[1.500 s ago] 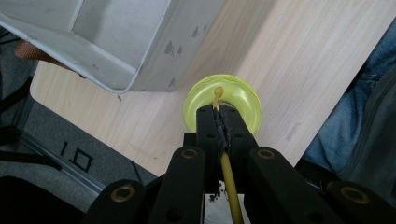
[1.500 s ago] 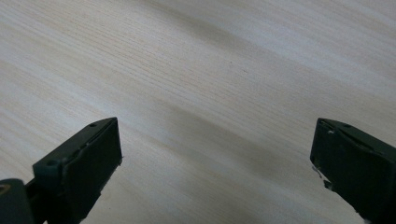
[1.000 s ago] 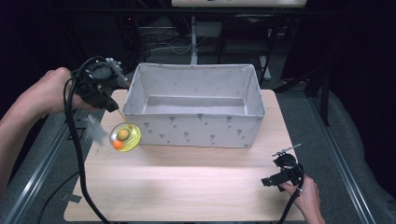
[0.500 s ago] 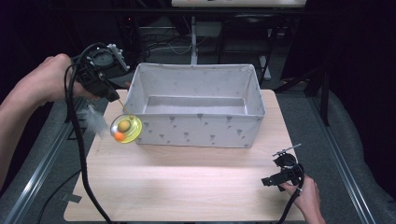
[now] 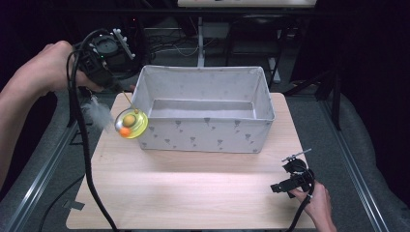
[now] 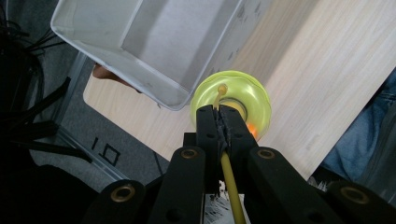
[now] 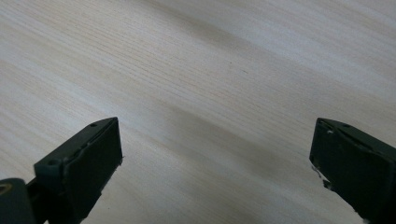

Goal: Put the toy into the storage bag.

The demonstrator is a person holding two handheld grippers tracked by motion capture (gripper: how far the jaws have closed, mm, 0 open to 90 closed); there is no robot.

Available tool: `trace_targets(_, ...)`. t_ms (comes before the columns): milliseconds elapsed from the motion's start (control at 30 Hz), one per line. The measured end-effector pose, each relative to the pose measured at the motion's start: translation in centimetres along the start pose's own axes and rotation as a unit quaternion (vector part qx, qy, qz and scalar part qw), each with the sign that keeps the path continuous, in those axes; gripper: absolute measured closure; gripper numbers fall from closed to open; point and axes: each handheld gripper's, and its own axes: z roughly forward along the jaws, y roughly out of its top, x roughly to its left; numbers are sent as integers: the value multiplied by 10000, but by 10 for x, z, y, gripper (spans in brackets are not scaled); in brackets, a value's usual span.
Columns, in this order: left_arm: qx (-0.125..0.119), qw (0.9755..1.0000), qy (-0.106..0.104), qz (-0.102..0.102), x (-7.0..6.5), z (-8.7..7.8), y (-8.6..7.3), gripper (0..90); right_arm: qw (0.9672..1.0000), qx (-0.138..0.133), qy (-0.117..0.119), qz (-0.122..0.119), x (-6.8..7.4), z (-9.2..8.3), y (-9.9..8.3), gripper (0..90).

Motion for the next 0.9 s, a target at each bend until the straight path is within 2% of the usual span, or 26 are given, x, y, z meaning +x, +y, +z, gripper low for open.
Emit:
trace_targets(300,28,9999,104,-105,12,-7,12,880,10000,8,6,-2,0,1,0,23)
trace_targets(600,13,9997,167,-186,26,-7,24,880,10000,-26,-5,10,1,1,0,24)
trace_targets(700,-48,9994,271,-217,30,-8,28,880,10000,10,15,-12,0,1,0,24)
trace_targets(900,-36,9991,248,-335,38,-9,36,880,10000,16,5,-1,0,1,0,24)
